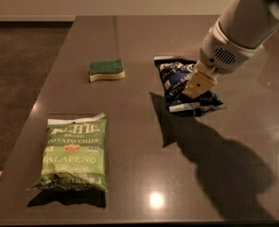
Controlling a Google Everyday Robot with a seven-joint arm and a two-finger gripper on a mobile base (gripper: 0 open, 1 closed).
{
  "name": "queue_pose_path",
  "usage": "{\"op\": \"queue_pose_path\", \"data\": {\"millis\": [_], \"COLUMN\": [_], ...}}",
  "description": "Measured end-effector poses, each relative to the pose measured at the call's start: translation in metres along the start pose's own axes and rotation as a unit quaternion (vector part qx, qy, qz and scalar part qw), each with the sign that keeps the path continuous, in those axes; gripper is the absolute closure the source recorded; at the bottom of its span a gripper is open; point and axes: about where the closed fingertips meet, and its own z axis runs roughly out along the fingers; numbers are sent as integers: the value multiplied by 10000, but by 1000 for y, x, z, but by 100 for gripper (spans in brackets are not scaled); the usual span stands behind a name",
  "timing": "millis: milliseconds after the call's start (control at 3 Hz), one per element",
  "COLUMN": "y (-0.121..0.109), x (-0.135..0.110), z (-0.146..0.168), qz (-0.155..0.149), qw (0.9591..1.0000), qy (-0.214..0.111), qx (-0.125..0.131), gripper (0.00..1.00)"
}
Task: Move blue chip bag near green jalapeno chip bag
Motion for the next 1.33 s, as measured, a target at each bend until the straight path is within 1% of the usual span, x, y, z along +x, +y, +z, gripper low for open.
{"op": "queue_pose_path", "data": {"millis": [333,667,1000,1333], "y": [41,75,93,109], "x": [-5,-7,-18,-38], "z": [3,15,24,27], "qz": [-789,-1495,-2001,-2505], "qw": [9949,9822,9701,9557], "qy": [39,87,96,64], "qx": [-631,-1134,-1370,-1543], "gripper": [100,100,84,61]}}
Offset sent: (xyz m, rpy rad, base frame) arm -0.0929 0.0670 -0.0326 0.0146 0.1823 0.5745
